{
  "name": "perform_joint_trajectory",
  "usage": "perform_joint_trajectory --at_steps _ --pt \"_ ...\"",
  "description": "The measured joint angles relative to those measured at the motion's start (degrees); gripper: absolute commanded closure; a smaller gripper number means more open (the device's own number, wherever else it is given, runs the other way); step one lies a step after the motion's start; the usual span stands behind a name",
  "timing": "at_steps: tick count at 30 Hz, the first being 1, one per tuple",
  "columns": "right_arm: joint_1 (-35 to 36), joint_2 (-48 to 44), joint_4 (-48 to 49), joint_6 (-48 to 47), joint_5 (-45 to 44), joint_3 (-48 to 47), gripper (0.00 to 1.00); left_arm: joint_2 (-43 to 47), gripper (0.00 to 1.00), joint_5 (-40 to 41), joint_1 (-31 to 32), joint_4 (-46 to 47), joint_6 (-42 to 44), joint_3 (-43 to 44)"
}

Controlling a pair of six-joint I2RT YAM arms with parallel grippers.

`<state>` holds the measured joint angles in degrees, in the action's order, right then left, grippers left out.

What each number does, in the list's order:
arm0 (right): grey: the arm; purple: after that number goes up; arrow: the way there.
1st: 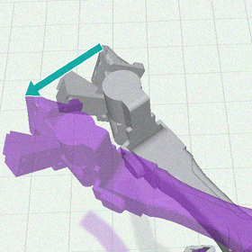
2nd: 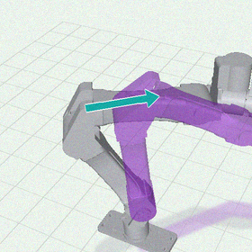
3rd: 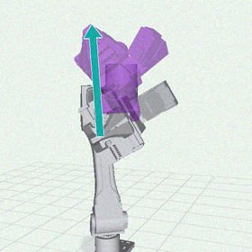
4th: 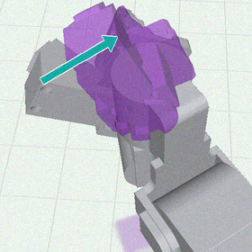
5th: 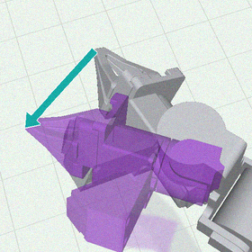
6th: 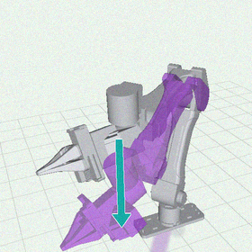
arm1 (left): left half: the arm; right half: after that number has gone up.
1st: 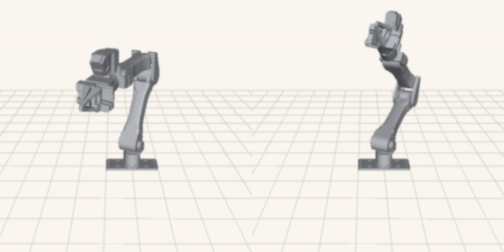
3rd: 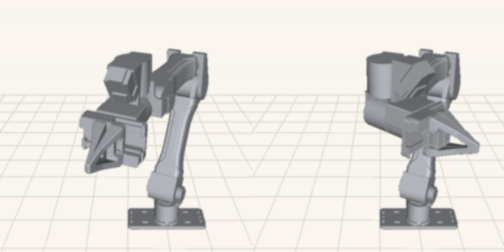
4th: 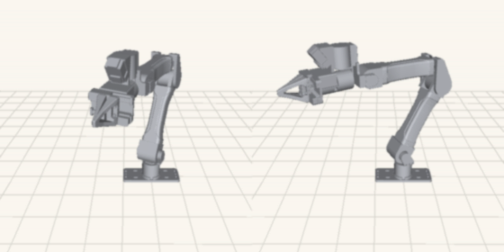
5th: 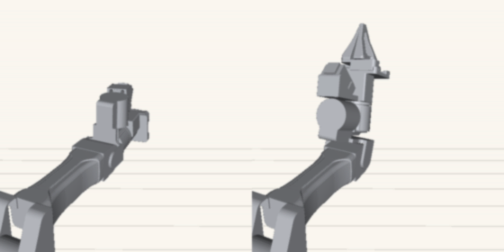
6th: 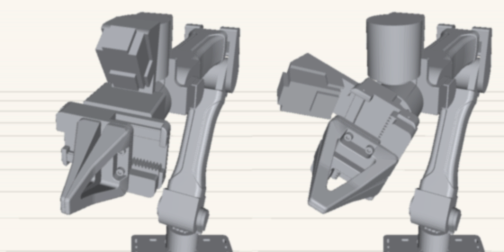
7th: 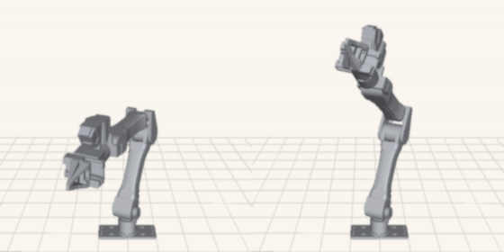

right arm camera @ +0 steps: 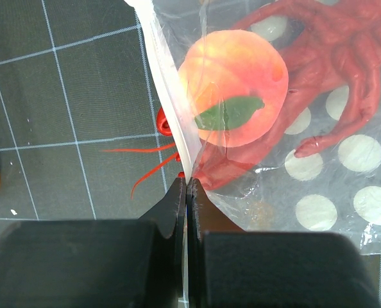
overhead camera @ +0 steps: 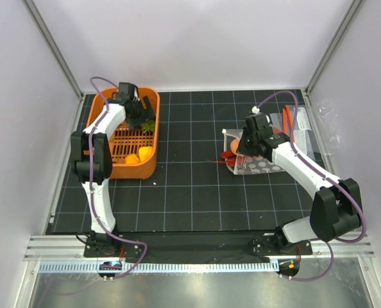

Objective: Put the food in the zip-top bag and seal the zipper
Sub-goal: Pick up the fake fruit from the bin.

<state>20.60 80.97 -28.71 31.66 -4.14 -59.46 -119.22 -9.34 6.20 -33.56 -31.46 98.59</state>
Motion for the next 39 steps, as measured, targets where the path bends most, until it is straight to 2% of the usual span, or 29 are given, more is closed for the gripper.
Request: perform_joint_trajectory --at_steps 3,6,7,10,19,30,39 --pt "0.0 0.0 0.1 0.0 0.0 0.0 0.99 -1.8 0.24 -0.4 0.9 0.4 -0.7 0.0" --pt "0.0 0.1 0.5 0.0 0.0 0.0 0.99 -3.5 0.39 -0.4 1.3 0.5 -1.8 0.0" --pt "0.0 0.1 0.5 0.0 0.0 0.0 0.99 -3.8 0.51 -0.4 1.3 0.6 -2.3 0.0" --pt "0.0 0.1 0.7 -0.1 0.1 0.0 0.99 -4.1 0.72 -0.1 1.3 0.6 -2.7 0.0" --pt "0.0 0.5 0.9 -0.6 0.3 -0.1 0.99 0.1 0.95 0.4 1.3 1.6 0.2 -1.1" --pt "0.0 0.5 1.6 -0.7 0.5 -0.1 0.99 17.6 0.99 0.6 1.3 1.6 0.7 -2.5" --pt "0.0 0.3 2.1 -0.7 0.5 -0.1 0.99 25.2 1.00 -1.4 1.3 1.6 -1.7 -3.9"
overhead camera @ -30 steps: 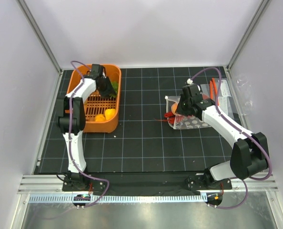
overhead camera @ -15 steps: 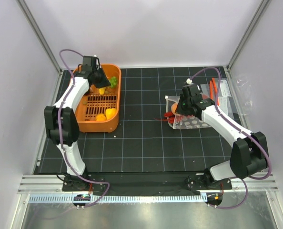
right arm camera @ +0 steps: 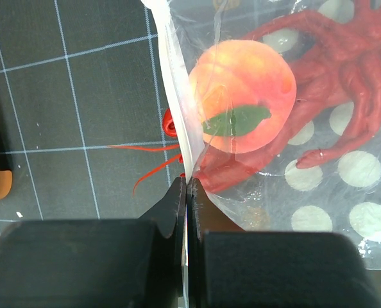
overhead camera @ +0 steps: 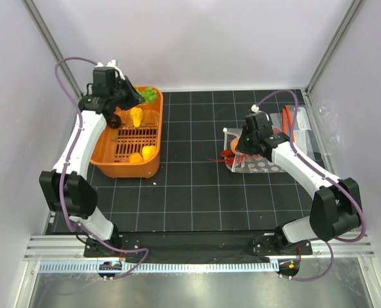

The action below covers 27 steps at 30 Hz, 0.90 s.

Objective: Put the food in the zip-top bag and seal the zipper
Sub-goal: Pick up the fake fruit from the bin.

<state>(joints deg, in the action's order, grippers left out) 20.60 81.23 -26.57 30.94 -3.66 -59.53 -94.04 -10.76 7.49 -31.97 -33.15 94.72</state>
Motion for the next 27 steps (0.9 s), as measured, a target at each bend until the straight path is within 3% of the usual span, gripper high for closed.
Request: perform_joint_trajectory --at_steps 16,27 --pt "0.0 -1.3 0.1 0.0 0.0 0.0 0.99 7.0 1.00 -9.0 2.8 2.8 -4.5 -2.1" --pt "0.0 -1.3 -0.1 0.6 -0.2 -0.5 0.99 7.2 1.00 -14.8 11.8 7.4 -5.2 -1.6"
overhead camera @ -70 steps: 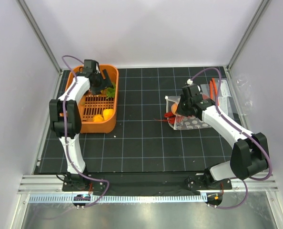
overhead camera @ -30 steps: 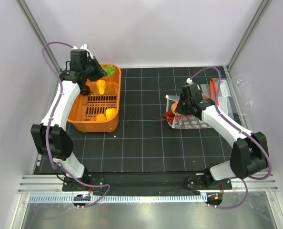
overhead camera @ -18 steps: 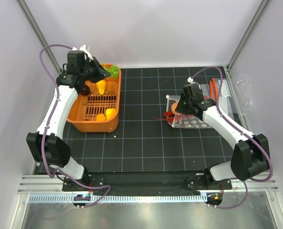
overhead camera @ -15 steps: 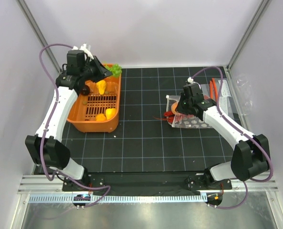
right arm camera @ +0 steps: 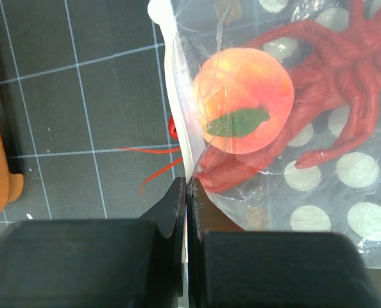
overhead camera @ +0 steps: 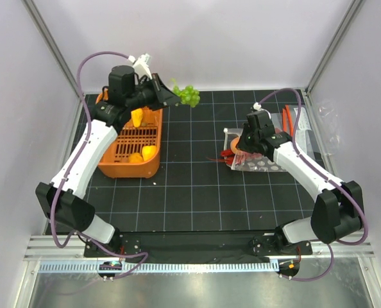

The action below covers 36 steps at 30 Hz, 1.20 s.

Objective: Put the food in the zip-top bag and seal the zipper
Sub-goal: Pick up the fake fruit from the bin, then place the fake fruit in the zipper food storage bag.

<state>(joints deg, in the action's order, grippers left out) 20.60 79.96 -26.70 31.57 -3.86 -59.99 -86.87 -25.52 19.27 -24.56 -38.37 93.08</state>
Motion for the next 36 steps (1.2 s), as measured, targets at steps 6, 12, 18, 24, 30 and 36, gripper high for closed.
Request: perform_joint_trajectory --at_steps 6,12,18,24,30,36 --pt "0.0 -1.5 -0.4 0.9 -0.8 -1.3 0.99 -3.2 1.00 -1.7 5.6 3.0 -0.2 1.6" --pt "-0.3 -2.5 -0.3 3.1 -1.0 -1.4 0.99 -9.4 1.00 -4.6 8.7 6.8 -2.6 1.6" --pt "-1.4 -2.5 -0.4 6.0 -1.0 -0.4 0.99 -16.4 1.00 -6.6 11.2 9.1 -4.7 1.6" --pt "-2.6 -2.4 -0.4 8.1 -0.9 -0.1 0.99 -16.2 1.00 -8.4 13.5 10.1 -5.2 -1.4" --pt "-3.6 -1.6 -0.3 9.2 -0.9 -0.1 0.99 -11.9 1.00 -9.6 15.3 11.0 -5.5 -8.6" --pt "-3.6 -1.3 -0.3 9.2 -0.8 -0.1 0.99 -11.0 1.00 -11.6 17.6 11.3 -6.4 -11.5"
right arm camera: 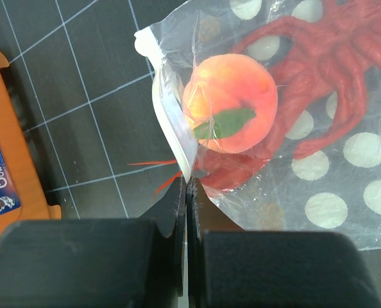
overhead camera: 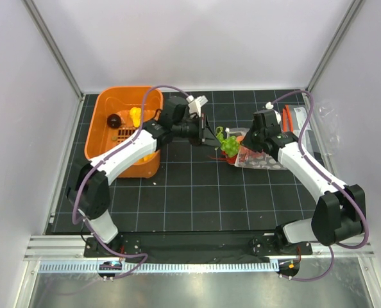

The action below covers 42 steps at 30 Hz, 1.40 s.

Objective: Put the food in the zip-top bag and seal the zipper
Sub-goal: Place the fake fruit in the zipper food storage bag.

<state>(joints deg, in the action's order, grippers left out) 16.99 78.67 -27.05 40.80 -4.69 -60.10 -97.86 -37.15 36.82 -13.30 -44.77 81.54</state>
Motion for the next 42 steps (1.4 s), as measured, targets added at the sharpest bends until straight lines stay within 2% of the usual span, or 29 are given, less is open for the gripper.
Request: perform_joint_trajectory --at_steps 5,17,24,32,42 --pt "0.0 0.0 0.0 0.0 0.3 0.0 0.99 -1.6 1.00 -1.7 0.4 2.2 -0.3 0.3" --pt "-0.3 -3.4 0.5 0.0 -0.4 2.1 0.99 -15.0 1.00 -5.6 0.7 9.1 -6.1 3.6" --pt "-0.4 -5.4 2.1 0.1 -0.8 4.0 0.99 -19.1 1.00 -7.2 2.4 12.2 -8.9 4.1" --pt "-0.5 -6.1 3.2 0.1 -0.5 4.8 0.99 -25.0 1.00 -9.0 5.6 13.6 -10.4 8.6" --pt "-0.5 -8.3 4.3 0.2 0.0 6.6 0.99 -31.9 1.00 -8.4 6.3 13.6 -10.3 15.3"
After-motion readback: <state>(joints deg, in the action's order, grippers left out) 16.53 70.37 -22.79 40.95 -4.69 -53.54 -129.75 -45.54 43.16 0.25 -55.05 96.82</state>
